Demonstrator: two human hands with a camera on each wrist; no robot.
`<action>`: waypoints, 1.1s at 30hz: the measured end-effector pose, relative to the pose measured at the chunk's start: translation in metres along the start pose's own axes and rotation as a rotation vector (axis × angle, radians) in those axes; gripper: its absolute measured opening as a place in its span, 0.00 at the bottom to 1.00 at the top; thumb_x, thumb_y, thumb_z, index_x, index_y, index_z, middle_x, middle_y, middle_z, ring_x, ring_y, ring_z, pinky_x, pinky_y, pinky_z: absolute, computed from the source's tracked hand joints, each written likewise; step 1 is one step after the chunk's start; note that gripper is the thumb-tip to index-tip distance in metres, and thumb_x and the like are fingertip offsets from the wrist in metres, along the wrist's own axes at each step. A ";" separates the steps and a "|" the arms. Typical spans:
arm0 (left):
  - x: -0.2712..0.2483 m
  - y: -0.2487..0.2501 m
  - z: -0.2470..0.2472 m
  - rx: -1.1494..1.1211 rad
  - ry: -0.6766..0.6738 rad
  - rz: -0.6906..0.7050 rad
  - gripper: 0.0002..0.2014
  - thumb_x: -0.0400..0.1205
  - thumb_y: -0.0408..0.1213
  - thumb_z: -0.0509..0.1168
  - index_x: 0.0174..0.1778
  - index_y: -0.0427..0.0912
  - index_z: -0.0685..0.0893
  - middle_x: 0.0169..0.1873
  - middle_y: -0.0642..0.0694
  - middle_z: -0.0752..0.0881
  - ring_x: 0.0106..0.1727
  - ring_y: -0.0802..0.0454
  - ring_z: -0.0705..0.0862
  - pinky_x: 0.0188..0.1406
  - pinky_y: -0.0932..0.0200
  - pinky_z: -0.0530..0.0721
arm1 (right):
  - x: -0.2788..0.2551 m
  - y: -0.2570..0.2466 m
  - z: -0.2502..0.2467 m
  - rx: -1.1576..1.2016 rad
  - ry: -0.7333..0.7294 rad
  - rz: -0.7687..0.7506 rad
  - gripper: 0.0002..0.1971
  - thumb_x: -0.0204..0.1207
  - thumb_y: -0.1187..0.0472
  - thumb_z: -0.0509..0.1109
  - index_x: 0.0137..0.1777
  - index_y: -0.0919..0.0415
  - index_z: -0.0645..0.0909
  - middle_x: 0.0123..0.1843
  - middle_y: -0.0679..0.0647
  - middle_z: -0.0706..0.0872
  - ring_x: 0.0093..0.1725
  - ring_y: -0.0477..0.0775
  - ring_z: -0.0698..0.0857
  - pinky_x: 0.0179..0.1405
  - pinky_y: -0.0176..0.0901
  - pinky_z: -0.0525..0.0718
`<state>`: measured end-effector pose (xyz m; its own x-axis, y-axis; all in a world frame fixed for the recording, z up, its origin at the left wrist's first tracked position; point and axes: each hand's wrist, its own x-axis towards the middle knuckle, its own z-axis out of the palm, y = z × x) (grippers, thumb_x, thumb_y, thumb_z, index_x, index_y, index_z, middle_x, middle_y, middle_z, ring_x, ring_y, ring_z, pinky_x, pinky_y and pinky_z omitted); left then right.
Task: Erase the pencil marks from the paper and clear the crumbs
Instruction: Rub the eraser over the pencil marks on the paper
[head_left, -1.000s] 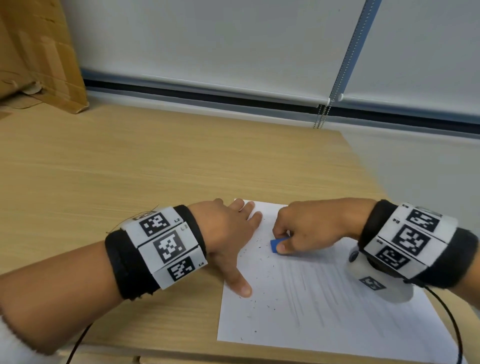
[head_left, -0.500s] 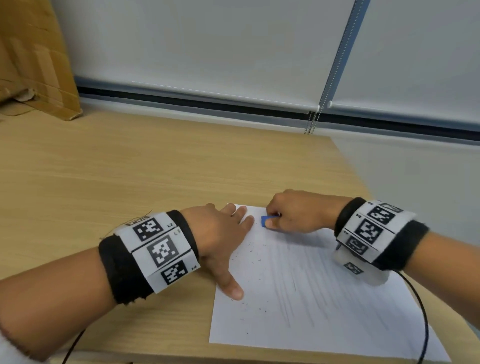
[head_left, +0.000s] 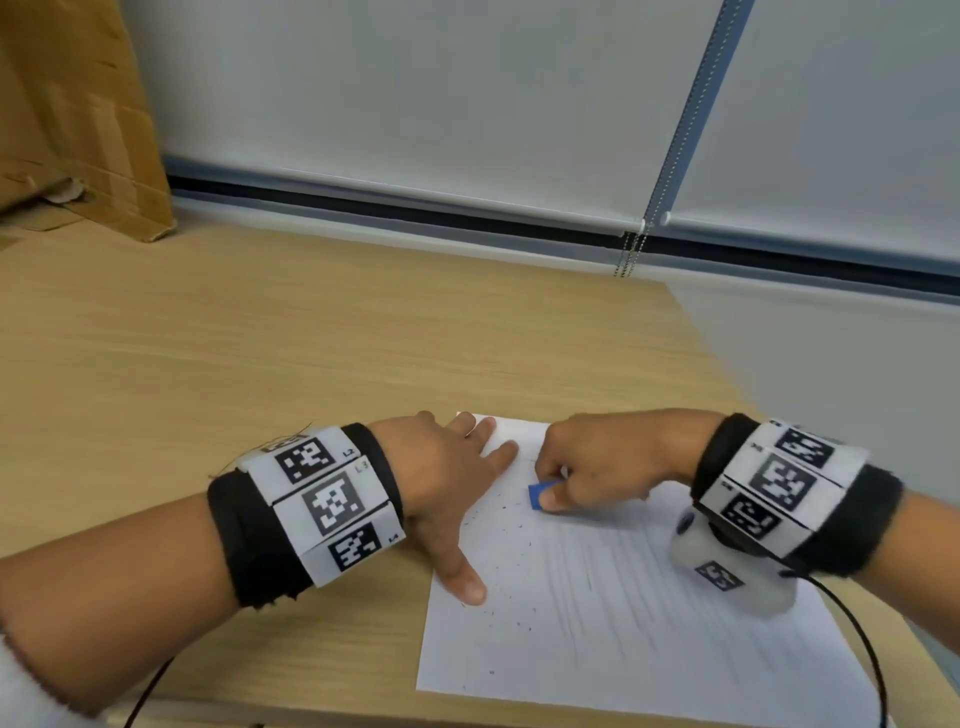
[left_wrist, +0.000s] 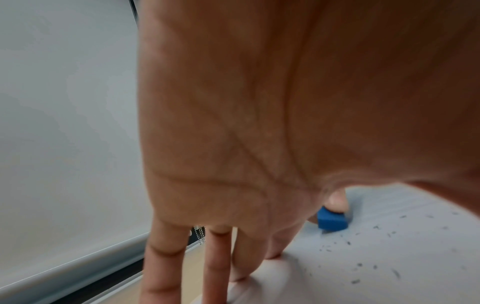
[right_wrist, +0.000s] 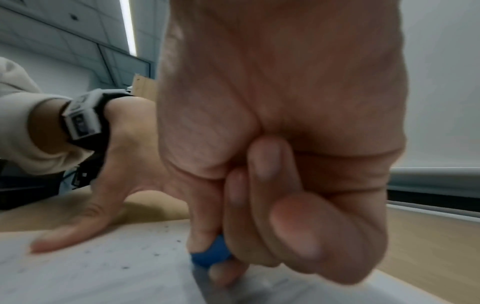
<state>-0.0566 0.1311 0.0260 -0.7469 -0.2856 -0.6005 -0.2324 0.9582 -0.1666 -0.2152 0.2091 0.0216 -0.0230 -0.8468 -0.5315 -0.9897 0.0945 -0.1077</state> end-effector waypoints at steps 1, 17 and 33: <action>0.000 0.000 0.000 0.003 -0.001 0.001 0.66 0.67 0.71 0.69 0.82 0.48 0.28 0.83 0.44 0.31 0.85 0.45 0.38 0.81 0.42 0.50 | 0.003 0.001 -0.004 0.000 0.023 0.014 0.17 0.79 0.50 0.62 0.32 0.60 0.74 0.31 0.55 0.78 0.29 0.62 0.81 0.20 0.43 0.79; 0.001 0.002 -0.001 0.013 -0.014 -0.012 0.66 0.67 0.71 0.69 0.82 0.47 0.27 0.83 0.45 0.30 0.85 0.45 0.37 0.81 0.41 0.48 | 0.006 0.012 -0.004 0.041 0.122 0.020 0.17 0.80 0.51 0.63 0.31 0.58 0.74 0.31 0.54 0.78 0.31 0.56 0.77 0.34 0.56 0.82; 0.001 0.003 -0.002 0.027 -0.019 -0.016 0.66 0.67 0.72 0.68 0.82 0.46 0.27 0.83 0.44 0.31 0.85 0.44 0.38 0.81 0.41 0.51 | 0.012 0.011 -0.013 0.077 0.143 0.083 0.18 0.81 0.51 0.61 0.34 0.61 0.76 0.33 0.55 0.79 0.32 0.57 0.78 0.31 0.49 0.82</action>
<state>-0.0597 0.1332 0.0267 -0.7311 -0.3008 -0.6123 -0.2269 0.9537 -0.1975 -0.2279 0.1932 0.0252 -0.1298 -0.8995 -0.4171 -0.9698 0.2028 -0.1355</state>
